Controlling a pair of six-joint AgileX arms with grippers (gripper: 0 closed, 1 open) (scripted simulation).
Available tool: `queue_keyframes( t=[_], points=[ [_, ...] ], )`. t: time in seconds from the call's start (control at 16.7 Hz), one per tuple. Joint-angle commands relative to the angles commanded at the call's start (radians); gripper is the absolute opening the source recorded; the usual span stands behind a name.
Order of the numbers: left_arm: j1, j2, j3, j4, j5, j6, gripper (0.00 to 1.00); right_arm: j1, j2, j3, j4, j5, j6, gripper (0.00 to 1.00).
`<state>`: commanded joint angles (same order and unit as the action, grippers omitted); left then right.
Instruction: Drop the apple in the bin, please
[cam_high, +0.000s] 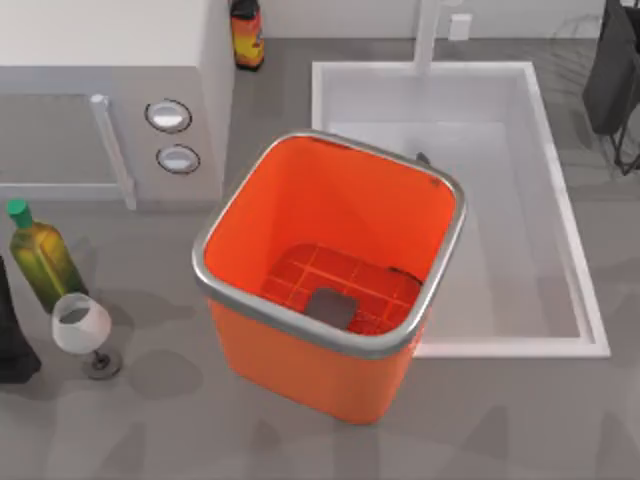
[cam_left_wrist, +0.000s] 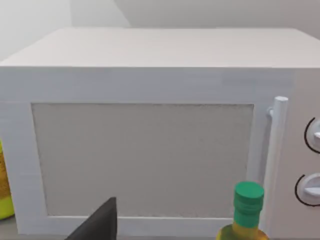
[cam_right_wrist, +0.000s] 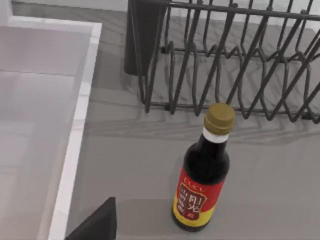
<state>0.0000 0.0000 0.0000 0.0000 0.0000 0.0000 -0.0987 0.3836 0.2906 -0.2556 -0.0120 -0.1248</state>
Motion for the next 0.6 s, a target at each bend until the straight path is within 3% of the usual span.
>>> queue_keyframes(
  t=[0.6],
  points=[
    [0.0,0.0,0.0,0.0,0.0,0.0,1.0,-0.178,0.961,0.568,-0.55,-0.045,-0.263,1.0]
  ],
)
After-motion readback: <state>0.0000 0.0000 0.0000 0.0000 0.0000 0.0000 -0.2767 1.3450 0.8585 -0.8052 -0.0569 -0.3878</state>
